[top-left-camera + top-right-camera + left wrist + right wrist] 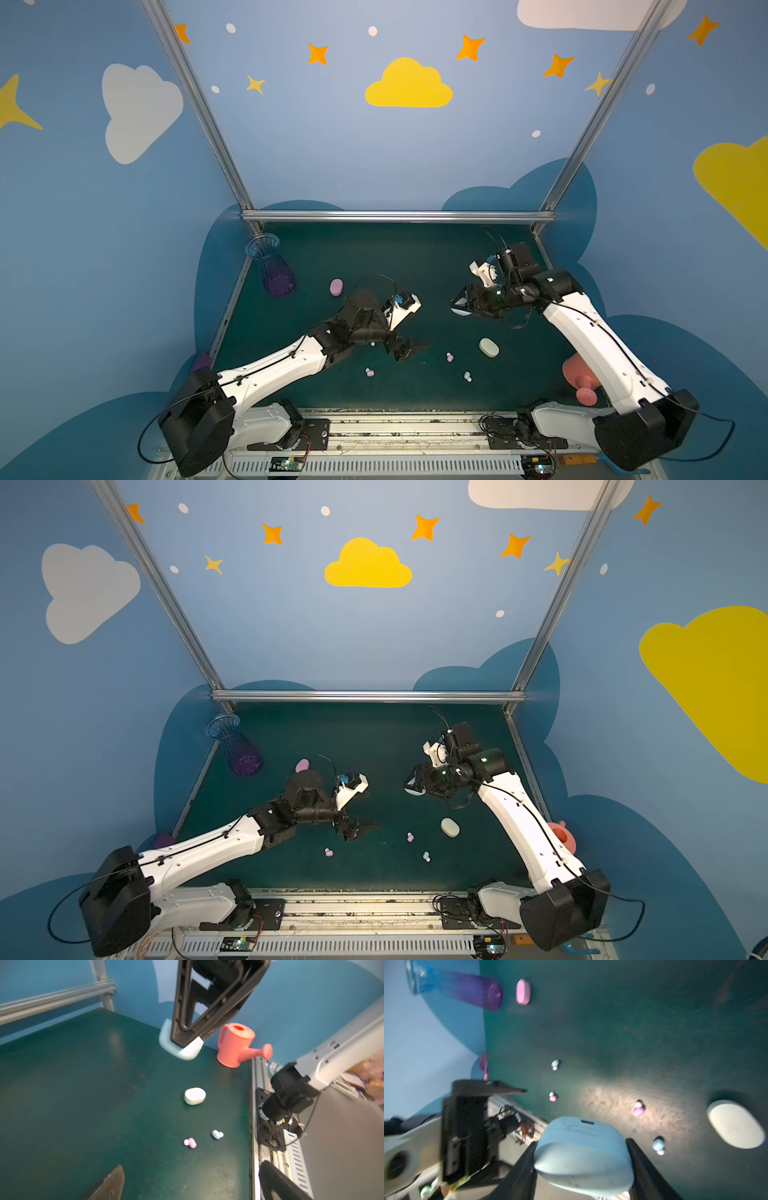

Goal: Insert wireless bluetooth earbuds into charging case
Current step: Pass the charging case.

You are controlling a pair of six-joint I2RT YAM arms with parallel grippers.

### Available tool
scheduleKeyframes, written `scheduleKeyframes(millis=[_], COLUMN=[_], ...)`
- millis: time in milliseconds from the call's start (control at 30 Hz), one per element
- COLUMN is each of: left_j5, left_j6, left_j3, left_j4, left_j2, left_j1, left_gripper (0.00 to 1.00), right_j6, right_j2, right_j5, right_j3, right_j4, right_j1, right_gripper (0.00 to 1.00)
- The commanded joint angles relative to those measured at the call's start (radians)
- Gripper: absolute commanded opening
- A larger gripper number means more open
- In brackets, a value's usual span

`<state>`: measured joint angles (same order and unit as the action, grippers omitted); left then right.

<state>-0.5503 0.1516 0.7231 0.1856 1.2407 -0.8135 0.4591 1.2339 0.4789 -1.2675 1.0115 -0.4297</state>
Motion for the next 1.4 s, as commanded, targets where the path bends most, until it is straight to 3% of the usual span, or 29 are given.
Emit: scheduleKeyframes(millis=[0,467,900,1367], left_j5=[-0.040,-0.105,-0.118,-0.132], left_j6=[0.075,0.160,0.166,0.173], left_j3=[0.034,0.110,0.128,0.139], left_j4=[0.037,0.058,0.080,0.097], left_j2=[0.029,0.107,0.126,0.136], left_j1=[-0.023,-0.050,-0.064,-0.069], left_gripper=[1.00,0.95,0.70,0.52], right_j6=[-0.004,0.002,0.021,0.043], right_j2=[-0.030,0.040,0.062,0.056], right_j5=[0.065,0.107,0.125,0.134], right_j3=[0.000,-0.063,-0.083,-0.079], right_j4=[0.054,0.061,0.041,0.020], right_j1=[-0.051,-0.200,-0.208,-0.207], right_gripper=[0.52,0.52,0.52,0.51])
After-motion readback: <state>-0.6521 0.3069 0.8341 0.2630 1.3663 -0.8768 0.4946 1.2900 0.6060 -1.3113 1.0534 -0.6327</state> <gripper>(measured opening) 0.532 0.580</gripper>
